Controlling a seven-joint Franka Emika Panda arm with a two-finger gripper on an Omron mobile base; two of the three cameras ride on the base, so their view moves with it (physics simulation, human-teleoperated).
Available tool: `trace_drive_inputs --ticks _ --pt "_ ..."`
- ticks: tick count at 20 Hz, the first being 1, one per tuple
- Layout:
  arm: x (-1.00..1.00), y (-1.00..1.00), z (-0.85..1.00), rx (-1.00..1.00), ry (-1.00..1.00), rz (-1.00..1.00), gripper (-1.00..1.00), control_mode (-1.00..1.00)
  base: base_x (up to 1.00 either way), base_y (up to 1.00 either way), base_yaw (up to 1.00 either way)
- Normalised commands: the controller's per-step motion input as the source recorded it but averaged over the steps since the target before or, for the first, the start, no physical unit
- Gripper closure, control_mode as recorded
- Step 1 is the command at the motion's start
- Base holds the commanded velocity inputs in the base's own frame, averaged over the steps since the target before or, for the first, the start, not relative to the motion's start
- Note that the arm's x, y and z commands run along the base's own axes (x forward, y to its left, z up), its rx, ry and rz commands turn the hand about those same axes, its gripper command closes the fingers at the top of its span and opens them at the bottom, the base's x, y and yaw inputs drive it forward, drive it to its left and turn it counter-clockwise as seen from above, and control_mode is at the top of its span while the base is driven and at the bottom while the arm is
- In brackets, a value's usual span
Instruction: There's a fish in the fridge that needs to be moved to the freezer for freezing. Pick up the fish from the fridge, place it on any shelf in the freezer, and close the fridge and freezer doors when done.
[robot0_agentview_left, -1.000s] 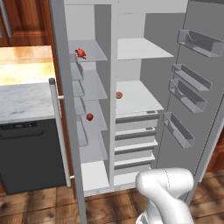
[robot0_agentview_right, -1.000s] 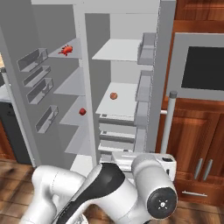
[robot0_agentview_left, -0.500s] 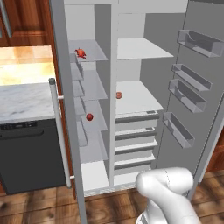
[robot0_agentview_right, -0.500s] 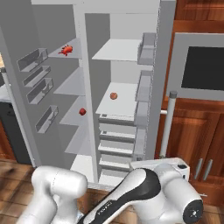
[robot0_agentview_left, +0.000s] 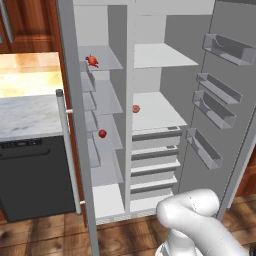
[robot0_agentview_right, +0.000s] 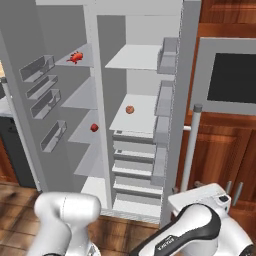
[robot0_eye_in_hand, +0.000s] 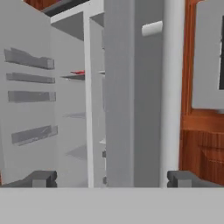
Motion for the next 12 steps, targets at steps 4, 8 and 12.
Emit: trace_drive_inputs --ticks 4,8,12 --pt "0.68 -0.04 -0.04 0.02 0.00 0.00 -1.00 -1.00 0.00 0.00 0.00" --pt "0.49 -0.34 -0.07 0.02 0.00 0.03 -1.00 -1.00 0.00 0.00 0.00" --pt "0.48 -0.34 -0.24 0.00 0.00 0.06 -1.00 -1.00 0.00 0.00 0.00"
